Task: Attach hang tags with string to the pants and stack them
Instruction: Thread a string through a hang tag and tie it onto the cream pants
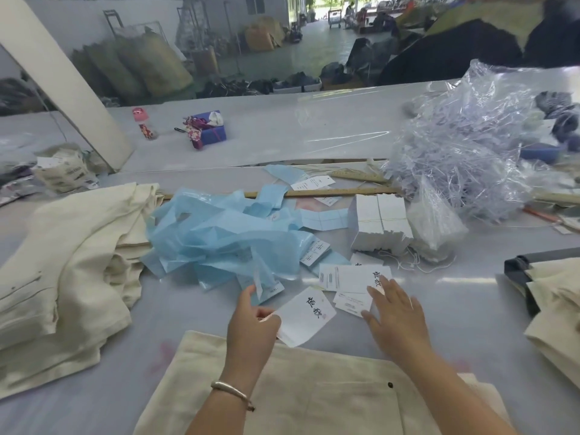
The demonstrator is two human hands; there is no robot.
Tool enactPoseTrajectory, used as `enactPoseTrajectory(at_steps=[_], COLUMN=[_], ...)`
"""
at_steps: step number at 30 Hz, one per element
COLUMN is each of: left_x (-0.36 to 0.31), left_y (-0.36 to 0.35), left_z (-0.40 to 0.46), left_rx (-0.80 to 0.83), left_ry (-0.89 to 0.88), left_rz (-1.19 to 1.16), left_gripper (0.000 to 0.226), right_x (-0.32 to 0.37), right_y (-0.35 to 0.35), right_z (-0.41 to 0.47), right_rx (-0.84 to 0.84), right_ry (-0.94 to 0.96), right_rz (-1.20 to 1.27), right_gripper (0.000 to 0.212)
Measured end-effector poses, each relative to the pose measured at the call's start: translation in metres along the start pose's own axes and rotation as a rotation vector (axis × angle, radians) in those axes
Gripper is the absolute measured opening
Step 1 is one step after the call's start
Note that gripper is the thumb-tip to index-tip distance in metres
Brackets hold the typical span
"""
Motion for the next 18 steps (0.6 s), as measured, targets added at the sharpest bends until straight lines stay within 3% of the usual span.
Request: enactPoseTrajectory(at_steps=[4,8,10,12,15,18], left_x=[0.001,-0.001,-0.005,-0.002,0.008,0.009], left_y=[0.007,0.003,0.01,0.013,0.008,0.018], left_z=[-0.012,-0.03,-0.038,-0.046,-0.059,-0.064], left_rx=[0.034,0.105,0.113,0.163,0.299,0.281], left_ry=[0.066,0.076,0.018,0.027,0.129,0.1], left_rz=[-0.22,-0.285,-0.239,-0.221,-0.274,-0.181], left_gripper=[0.07,0.069,0.072,0.075,0.075,0.058], right_x=[0.036,0.076,0.089,0.09,0.082,0.063], right_y=[0.026,-0.001,-0.002,0.005,0.014,0.011], right_z=[-0.037,-0.067,-0.077,-0.083,-0.096,-0.1], right_rx=[-0.163,0.143,0.146,-0.004,-0.221,-0.242], right_ry=[-0.069,-0.34,-0.378,-0.362,-0.398,-0.527], right_rz=[0.55,1.275,1.476,1.484,1.365,1.34], right_gripper=[0.023,0.037,0.034,0.02,0.05,0.038])
Point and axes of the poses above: each hand's wrist, its own z-axis towards the middle knuckle, its own y-axis out of the back of the hand, x = y × z, the point moved 9 cm from there along z, towards the middle knuckle, and after that the axes turned 1 degree about -x, right-handed, at the moved point
